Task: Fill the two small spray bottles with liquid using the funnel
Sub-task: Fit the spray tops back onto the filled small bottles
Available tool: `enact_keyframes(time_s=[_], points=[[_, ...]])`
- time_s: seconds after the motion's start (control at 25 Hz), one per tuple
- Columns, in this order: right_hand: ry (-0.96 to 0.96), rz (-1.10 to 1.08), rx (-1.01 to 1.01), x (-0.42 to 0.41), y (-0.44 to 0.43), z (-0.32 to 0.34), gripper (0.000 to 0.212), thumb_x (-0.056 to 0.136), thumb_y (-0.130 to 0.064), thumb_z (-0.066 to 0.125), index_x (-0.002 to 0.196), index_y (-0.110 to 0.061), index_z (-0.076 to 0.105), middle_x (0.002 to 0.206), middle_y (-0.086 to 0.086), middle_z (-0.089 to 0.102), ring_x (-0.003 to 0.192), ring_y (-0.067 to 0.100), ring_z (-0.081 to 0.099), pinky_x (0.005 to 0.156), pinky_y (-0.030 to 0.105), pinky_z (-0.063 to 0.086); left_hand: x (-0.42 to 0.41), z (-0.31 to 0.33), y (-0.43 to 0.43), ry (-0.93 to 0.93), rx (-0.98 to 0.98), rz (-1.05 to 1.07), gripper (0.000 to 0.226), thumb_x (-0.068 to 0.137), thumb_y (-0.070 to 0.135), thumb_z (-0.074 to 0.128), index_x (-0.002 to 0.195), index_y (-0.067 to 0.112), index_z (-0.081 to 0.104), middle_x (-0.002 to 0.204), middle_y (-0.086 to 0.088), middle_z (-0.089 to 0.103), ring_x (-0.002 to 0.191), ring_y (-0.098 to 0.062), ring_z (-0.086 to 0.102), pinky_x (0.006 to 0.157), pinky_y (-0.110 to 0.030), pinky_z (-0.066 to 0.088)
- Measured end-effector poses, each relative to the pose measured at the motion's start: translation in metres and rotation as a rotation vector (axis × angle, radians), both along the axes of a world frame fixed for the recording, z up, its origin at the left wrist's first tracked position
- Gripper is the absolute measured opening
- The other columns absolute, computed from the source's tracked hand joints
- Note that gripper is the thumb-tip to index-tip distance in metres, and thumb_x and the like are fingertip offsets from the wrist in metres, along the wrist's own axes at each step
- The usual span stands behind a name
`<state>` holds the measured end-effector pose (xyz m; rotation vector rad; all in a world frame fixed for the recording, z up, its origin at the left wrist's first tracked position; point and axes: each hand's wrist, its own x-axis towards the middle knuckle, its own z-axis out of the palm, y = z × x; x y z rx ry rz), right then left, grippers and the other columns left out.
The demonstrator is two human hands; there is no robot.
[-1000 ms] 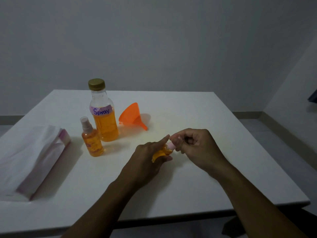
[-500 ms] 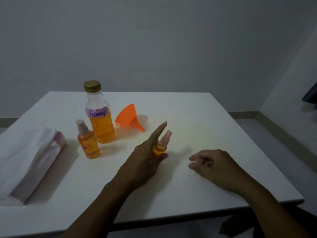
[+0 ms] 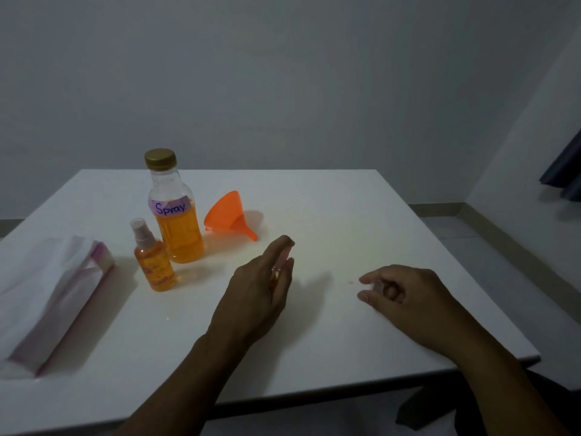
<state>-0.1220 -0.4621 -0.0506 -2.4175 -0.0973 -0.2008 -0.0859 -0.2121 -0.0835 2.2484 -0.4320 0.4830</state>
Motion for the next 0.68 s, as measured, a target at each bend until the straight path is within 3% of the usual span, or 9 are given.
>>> enact_keyframes(time_s=[0.28, 0.48, 0.56, 0.68], points=[[-0.031, -0.001, 0.020, 0.002, 0.001, -0.001, 0.024, 0.082, -0.029, 0.081, 0.105, -0.023, 0.078, 0.075, -0.013, 0.065, 0.070, -0.001, 0.061, 0.060, 0.009, 0.047, 0.005, -0.003, -0.004, -0.006, -0.004, 0.065, 0.020, 0.097, 0.038, 0.045, 0.117, 0.038, 0.043, 0.092, -0.001, 0.072, 0.072, -0.017, 0.066, 0.067, -0.041, 0.058], [-0.105, 0.026, 0.102, 0.005, 0.018, 0.004, 0.022, 0.083, -0.027, 0.080, 0.104, -0.024, 0.077, 0.093, -0.015, 0.068, 0.084, -0.005, 0.063, 0.066, 0.005, 0.048, -0.001, 0.006, -0.004, 0.133, -0.014, 0.077, 0.046, 0.093, 0.057, 0.038, 0.133, 0.037, 0.026, 0.090, 0.012, 0.060, 0.070, -0.006, 0.061, 0.066, -0.030, 0.056], [-0.157, 0.016, 0.211, 0.008, 0.030, 0.008, 0.022, 0.084, -0.027, 0.078, 0.106, -0.027, 0.077, 0.097, -0.013, 0.065, 0.085, 0.002, 0.063, 0.070, 0.009, 0.051, -0.006, 0.007, -0.001, 0.189, -0.028, -0.020, 0.040, 0.093, 0.059, 0.032, 0.125, 0.037, 0.025, 0.089, 0.013, 0.060, 0.070, -0.006, 0.060, 0.064, -0.030, 0.055], [-0.151, 0.024, 0.442, 0.018, 0.049, 0.012, 0.029, 0.088, -0.019, 0.075, 0.116, -0.027, 0.073, 0.099, -0.010, 0.069, 0.093, 0.010, 0.069, 0.084, 0.026, 0.060, -0.012, 0.009, 0.004, 0.233, 0.000, -0.174, 0.029, 0.094, 0.058, 0.034, 0.110, 0.034, 0.031, 0.088, 0.010, 0.056, 0.072, -0.009, 0.056, 0.063, -0.033, 0.053]])
